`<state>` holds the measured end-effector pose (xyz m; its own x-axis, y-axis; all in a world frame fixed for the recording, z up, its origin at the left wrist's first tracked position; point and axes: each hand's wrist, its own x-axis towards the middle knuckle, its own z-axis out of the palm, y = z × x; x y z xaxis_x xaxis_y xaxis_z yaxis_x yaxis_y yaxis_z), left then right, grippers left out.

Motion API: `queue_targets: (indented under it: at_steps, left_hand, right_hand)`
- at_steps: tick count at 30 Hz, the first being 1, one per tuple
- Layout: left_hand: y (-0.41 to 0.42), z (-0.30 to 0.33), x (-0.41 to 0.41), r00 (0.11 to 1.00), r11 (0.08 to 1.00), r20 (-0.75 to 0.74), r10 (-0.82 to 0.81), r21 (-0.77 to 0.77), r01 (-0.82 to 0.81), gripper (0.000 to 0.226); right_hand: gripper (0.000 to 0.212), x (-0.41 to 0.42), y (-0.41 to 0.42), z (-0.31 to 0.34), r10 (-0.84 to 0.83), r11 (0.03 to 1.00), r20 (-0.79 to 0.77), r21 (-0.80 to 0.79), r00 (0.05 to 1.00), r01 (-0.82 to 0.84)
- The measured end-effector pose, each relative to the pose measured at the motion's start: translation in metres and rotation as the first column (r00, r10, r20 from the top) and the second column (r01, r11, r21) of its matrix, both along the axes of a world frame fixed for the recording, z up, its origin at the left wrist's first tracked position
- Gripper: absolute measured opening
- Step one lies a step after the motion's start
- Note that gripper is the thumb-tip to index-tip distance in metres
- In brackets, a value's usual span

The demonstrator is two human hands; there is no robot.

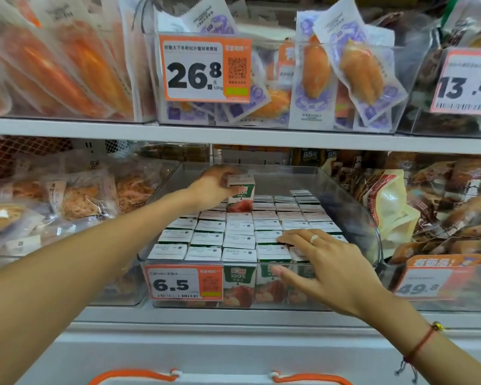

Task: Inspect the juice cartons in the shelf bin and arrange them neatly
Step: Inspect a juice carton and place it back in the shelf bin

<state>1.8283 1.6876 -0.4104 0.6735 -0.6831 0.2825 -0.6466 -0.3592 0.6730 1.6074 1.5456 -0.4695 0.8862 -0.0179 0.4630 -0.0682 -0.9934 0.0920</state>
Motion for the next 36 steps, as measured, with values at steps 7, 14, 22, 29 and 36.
queue_targets:
  at_steps: [7, 14, 22, 29, 36]
  left_hand:
    - [0.040, 0.009, -0.069, 0.982, 0.875, -0.082, 0.170, -0.446, -0.189, 0.038]
    - [0.111, -0.012, -0.157, 0.862, 0.820, -0.503, 0.064, -0.466, -0.332, 0.030]
    - [0.147, -0.046, -0.216, 0.797, 0.896, -0.604, 0.020, -0.342, -0.282, 0.015]
    - [0.148, -0.067, -0.226, 0.714, 0.898, -0.700, -0.006, -0.318, -0.303, 0.016]
    - [0.154, -0.064, -0.211, 0.664, 0.964, -0.748, -0.018, -0.188, -0.186, 0.033]
  right_hand:
    - [0.077, 0.001, -0.004, 0.009, 0.017, 0.994, -0.201, 0.110, 0.979, 0.005]
    - [0.069, -0.037, 0.061, 0.034, 0.146, 0.597, -0.116, 0.802, 0.982, 0.006]
    - [0.030, -0.075, 0.126, 0.022, 0.339, 0.250, -0.138, 0.967, 0.931, 0.052]
    - [0.029, -0.081, 0.131, 0.000, 0.262, 0.174, -0.129, 0.981, 0.956, 0.085]
    - [0.030, -0.078, 0.128, -0.004, 0.189, 0.056, -0.112, 0.993, 0.976, 0.103]
